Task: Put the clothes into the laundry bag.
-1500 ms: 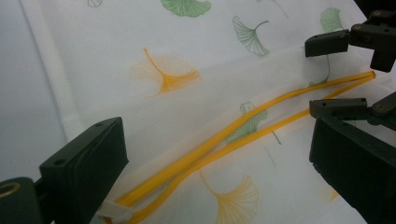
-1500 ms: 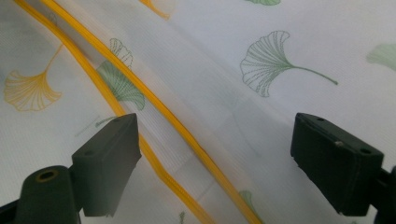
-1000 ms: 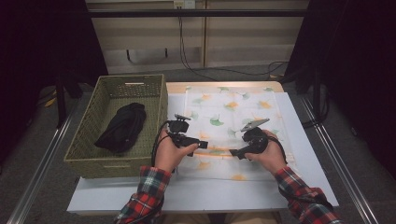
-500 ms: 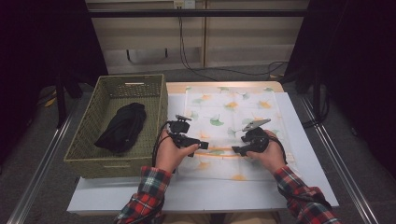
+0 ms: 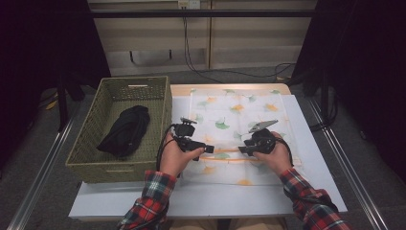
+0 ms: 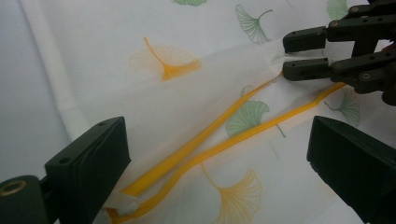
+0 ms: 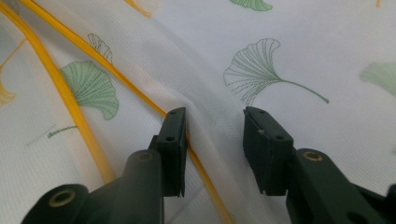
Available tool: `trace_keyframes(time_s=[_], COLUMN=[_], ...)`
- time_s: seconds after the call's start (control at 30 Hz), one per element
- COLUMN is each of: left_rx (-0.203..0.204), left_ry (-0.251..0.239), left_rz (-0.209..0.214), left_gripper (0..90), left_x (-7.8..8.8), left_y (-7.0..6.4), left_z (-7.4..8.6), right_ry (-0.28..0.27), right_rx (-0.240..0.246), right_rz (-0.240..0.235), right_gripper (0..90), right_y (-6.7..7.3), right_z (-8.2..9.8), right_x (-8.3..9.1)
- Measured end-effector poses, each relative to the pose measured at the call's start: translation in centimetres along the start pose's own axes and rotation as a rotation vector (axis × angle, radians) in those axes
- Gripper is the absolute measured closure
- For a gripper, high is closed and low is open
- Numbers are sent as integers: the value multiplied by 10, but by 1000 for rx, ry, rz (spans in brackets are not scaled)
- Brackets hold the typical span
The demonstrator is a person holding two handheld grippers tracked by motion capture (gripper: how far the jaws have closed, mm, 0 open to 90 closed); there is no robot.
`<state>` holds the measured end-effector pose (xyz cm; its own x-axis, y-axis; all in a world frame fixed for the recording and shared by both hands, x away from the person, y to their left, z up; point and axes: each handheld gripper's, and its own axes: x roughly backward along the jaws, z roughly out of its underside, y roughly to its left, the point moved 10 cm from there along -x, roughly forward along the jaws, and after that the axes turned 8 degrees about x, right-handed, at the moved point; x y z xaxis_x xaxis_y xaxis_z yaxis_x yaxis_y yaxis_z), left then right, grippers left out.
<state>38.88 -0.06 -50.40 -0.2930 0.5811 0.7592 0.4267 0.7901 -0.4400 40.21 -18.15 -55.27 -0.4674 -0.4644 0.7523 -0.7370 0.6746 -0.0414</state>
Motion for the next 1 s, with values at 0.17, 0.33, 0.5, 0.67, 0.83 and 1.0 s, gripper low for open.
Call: trace_keyframes(time_s=[0.17, 0.33, 0.5, 0.67, 0.83, 1.0], left_rx=[-5, -7, -9, -14, -18, -13], left_ry=[5, 5, 0, -4, -7, -11], left_rz=[2, 2, 6, 2, 6, 5], left_gripper=[55, 56, 56, 56, 56, 56], left_x=[-1, -1, 0, 1, 2, 3], left_y=[-2, -2, -5, -5, -7, -6], left_z=[-1, -1, -2, -3, -4, -4], right_ry=[-4, -4, -2, 1, -15, -18], right_rx=[2, -8, -17, -29, -56, -85], right_rz=[-5, -2, -24, -42, -50, -62], right_gripper=[758, 837, 875, 898, 900, 900], right_y=[1, 0, 0, 1, 0, 1], right_z=[-2, -1, -2, -2, -9, -11], right_x=[-1, 0, -1, 1, 10, 16])
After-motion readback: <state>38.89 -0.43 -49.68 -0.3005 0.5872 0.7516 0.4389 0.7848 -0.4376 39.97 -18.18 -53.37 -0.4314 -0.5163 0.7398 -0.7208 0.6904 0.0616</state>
